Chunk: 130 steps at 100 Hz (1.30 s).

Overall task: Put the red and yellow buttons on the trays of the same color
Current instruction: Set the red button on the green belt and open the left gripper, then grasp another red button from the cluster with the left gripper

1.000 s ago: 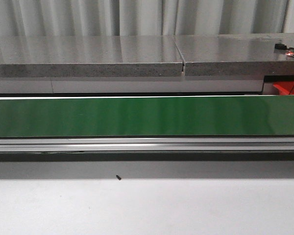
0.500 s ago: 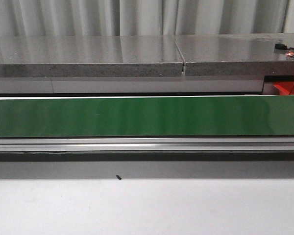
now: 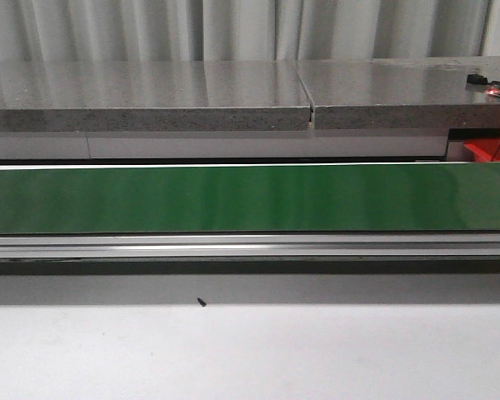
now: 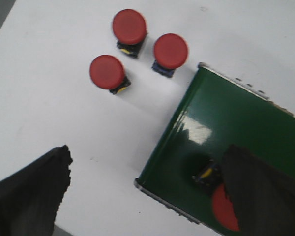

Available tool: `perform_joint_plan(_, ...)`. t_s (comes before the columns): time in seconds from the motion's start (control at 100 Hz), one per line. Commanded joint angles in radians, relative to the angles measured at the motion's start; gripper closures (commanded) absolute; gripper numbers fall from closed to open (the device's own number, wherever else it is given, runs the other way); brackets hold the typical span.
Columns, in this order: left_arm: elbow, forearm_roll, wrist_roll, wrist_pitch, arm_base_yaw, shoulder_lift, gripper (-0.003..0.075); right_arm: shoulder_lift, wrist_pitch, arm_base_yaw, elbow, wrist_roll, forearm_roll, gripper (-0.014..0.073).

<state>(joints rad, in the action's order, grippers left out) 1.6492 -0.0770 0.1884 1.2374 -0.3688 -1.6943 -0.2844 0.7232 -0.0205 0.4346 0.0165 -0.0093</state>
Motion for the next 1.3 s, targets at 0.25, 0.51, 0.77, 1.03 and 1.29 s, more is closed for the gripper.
perform_joint_plan(0.25, 0.032, 0.170, -0.130, -0.052, -0.145, -0.079, 0.0121, -0.008, -0.072, 0.000, 0.024, -0.009, -0.003, 0.0660)
perform_joint_plan(0.51, 0.034, 0.165, -0.162, -0.167, -0.145, -0.164, 0.0121, -0.008, -0.072, 0.000, 0.024, -0.009, -0.003, 0.0660)
perform_joint_plan(0.77, 0.034, 0.179, -0.188, -0.262, -0.145, -0.238, 0.0121, -0.008, -0.072, 0.000, 0.024, -0.009, -0.003, 0.0660)
perform_joint_plan(1.03, 0.034, 0.184, -0.198, -0.333, -0.145, -0.299, 0.0121, -0.008, -0.072, 0.000, 0.024, -0.009, -0.003, 0.0660)
perform_joint_plan(1.29, 0.034, 0.185, -0.228, -0.375, -0.145, -0.334, 0.0121, -0.008, -0.072, 0.000, 0.024, -0.009, -0.003, 0.0660)
